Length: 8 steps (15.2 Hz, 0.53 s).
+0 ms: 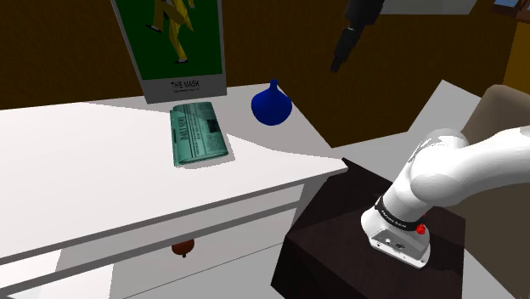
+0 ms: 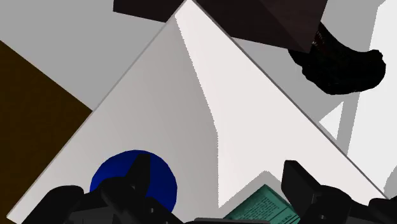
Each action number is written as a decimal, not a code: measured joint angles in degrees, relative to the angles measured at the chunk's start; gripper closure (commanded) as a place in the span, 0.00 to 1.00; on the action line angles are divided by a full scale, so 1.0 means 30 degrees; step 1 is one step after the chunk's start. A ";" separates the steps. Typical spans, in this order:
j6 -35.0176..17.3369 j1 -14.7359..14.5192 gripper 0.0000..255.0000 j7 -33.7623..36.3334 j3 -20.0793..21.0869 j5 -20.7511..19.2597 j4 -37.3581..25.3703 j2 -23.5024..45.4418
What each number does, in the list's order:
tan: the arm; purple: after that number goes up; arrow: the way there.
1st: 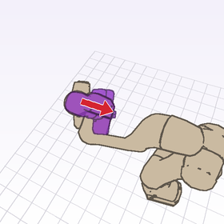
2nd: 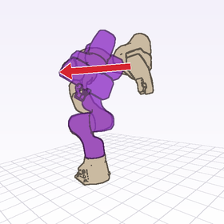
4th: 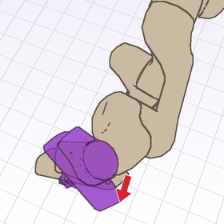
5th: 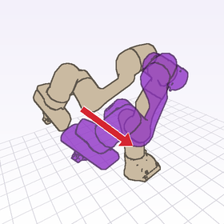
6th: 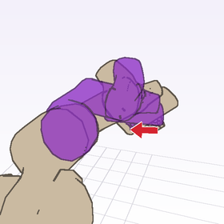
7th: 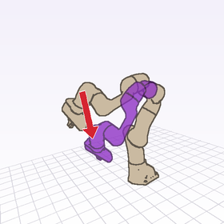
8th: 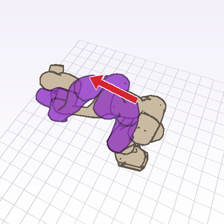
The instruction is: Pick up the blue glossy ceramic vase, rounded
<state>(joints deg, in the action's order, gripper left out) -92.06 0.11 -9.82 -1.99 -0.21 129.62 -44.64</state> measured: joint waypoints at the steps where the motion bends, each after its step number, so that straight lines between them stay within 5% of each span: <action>1: 0.0000 0.0000 0.00 0.0000 0.0000 0.0000 0.0000 0.0000; 8: -0.2611 -0.0075 0.00 -0.1394 -0.1214 0.0063 -0.0729 0.3617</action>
<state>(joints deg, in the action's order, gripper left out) -99.89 -0.11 -14.00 -5.64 -0.02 127.43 -33.78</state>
